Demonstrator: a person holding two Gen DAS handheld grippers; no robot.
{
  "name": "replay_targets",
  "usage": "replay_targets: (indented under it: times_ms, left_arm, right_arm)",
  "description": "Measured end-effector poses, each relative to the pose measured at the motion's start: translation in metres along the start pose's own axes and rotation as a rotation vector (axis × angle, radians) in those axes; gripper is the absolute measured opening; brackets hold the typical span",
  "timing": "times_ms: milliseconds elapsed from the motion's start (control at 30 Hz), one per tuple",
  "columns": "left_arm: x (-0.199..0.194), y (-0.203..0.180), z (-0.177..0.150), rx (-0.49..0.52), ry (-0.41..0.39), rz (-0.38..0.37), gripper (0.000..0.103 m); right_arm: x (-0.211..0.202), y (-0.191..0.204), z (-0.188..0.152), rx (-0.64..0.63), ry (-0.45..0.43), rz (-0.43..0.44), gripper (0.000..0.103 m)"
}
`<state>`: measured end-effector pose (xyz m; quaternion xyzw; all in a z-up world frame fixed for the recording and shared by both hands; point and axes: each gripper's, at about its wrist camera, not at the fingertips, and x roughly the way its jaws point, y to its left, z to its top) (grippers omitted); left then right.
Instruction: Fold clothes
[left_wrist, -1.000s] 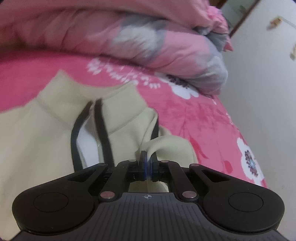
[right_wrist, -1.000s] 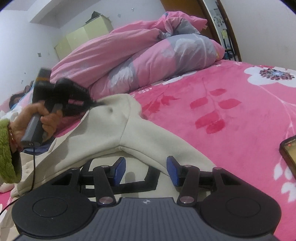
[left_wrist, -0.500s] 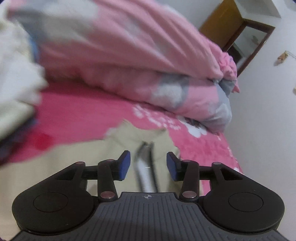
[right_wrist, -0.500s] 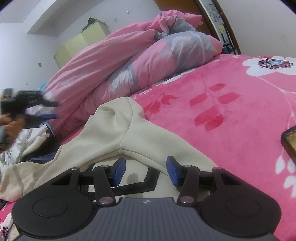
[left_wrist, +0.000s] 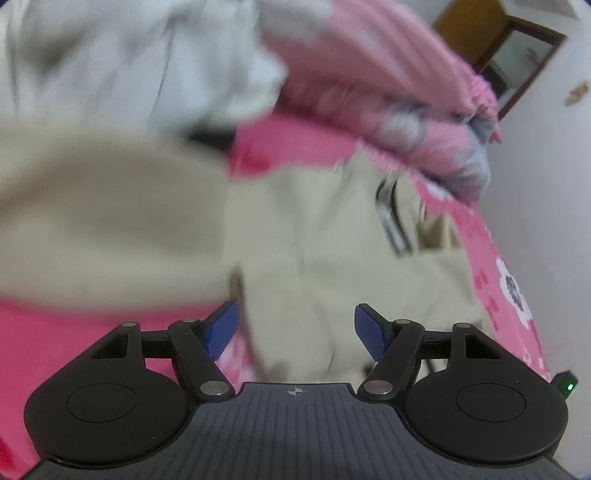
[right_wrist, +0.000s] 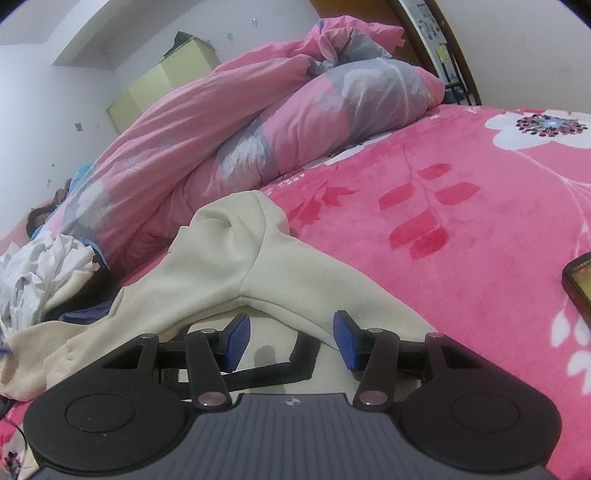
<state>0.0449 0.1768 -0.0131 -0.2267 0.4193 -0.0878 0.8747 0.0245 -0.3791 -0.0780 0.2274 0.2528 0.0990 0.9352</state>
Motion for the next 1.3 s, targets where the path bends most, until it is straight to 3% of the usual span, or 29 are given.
replay_targets:
  times_ms: [100,267,467,500,533,600,700,767,933,1100,1300]
  left_arm:
    - [0.022,0.010,-0.009,-0.006,0.050,0.025,0.069]
    - [0.045,0.024,0.001,-0.073,0.092,-0.002,0.070]
    - [0.062,0.025,0.009,-0.079,0.078,0.005,0.067]
    - [0.062,0.021,0.008,-0.071,0.069,0.021,0.058]
    - [0.063,0.018,0.007,-0.057,0.061,0.039,0.038]
    - [0.062,0.014,0.006,-0.057,0.067,0.035,0.019]
    - [0.050,0.002,0.007,-0.065,0.034,0.048,0.009]
    - [0.036,-0.006,0.013,-0.103,0.009,0.006,0.008]
    - [-0.012,-0.051,0.048,-0.208,-0.121,-0.193,0.007]
    - [-0.048,-0.133,0.082,-0.148,-0.260,-0.360,0.007]
    - [-0.052,-0.223,0.114,-0.052,-0.345,-0.465,0.007]
  right_arm:
    - [-0.017,0.011,0.005,0.014,0.019,-0.020,0.053]
    - [-0.064,0.040,-0.005,0.046,0.006,0.058,0.054]
    - [-0.105,0.069,-0.034,0.083,-0.012,0.119,0.056]
    - [-0.109,0.071,-0.039,0.091,-0.013,0.125,0.056]
    - [-0.111,0.073,-0.044,0.099,-0.013,0.127,0.056]
    - [-0.113,0.076,-0.053,0.120,-0.010,0.132,0.056]
    - [-0.114,0.075,-0.063,0.156,-0.004,0.138,0.056]
    - [-0.116,0.074,-0.065,0.164,-0.008,0.140,0.056]
    - [-0.121,0.070,-0.064,0.145,-0.022,0.135,0.056]
    - [-0.118,0.078,-0.055,0.046,-0.031,0.084,0.056]
    - [-0.075,0.100,-0.019,-0.101,-0.006,0.041,0.053]
